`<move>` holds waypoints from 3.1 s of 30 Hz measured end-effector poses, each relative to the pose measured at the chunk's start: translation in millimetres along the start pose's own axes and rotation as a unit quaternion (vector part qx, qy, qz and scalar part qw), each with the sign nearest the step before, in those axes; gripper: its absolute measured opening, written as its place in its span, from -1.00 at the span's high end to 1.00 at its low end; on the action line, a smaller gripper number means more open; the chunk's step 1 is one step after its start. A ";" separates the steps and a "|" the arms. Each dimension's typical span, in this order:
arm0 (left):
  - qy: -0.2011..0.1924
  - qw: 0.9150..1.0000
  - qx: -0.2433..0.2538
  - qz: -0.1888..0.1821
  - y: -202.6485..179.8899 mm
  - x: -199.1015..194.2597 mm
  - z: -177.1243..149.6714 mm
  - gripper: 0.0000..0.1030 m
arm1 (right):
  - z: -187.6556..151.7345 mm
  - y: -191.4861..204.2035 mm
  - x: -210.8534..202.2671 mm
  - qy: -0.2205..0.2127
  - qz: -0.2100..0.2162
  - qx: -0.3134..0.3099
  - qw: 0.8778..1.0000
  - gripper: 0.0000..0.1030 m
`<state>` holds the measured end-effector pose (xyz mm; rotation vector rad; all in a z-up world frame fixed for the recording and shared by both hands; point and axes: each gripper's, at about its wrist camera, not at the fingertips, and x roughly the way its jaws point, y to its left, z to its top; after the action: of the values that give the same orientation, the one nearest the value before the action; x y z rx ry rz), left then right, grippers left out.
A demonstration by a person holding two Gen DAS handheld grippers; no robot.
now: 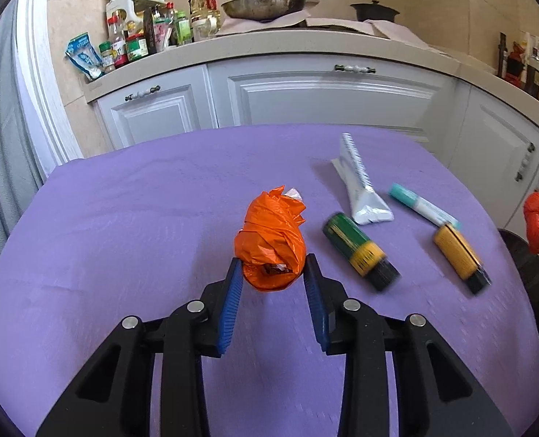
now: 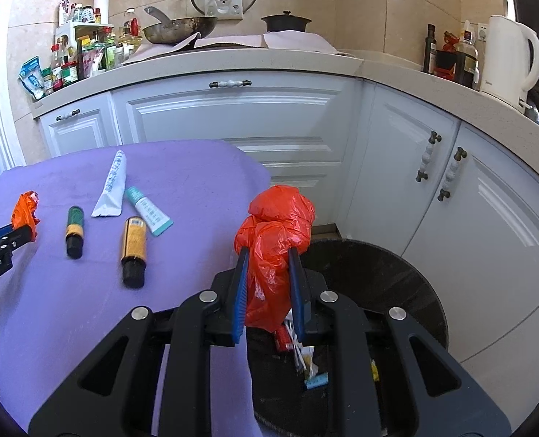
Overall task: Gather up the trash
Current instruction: 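Grasp the orange bag with the left gripper, then carry the red bag and orange bag over the bin and release both, then move both grippers back toward the bottles on the table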
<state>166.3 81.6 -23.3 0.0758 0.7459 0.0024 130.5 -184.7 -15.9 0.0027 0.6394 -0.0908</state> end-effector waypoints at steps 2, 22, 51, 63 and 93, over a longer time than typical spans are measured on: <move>-0.003 1.000 0.000 -0.004 -2.7 -9.1 -4.8 0.32 | -4.9 -1.7 -7.3 0.000 0.000 0.002 1.000 0.62; -0.034 0.995 0.055 -0.079 -90.7 -58.6 -25.3 0.32 | -39.8 -53.2 -56.9 -0.003 -0.044 0.034 0.998 0.62; -0.054 0.982 0.121 -0.138 -212.9 -49.9 -5.5 0.32 | -36.1 -118.4 -44.6 -0.010 -0.093 0.069 0.993 0.62; -0.059 0.979 0.130 -0.147 -238.7 -40.6 5.2 0.31 | -33.7 -126.5 -32.8 -0.008 -0.096 0.077 0.992 0.60; -0.047 0.980 0.131 -0.141 -238.7 -33.6 6.4 -0.28 | -30.3 -120.5 -28.1 -0.002 -0.085 0.083 0.993 0.34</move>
<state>140.0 -157.9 -12.5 0.2196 0.6535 -0.3685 79.8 -301.5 -20.4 0.1085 0.6262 -0.3088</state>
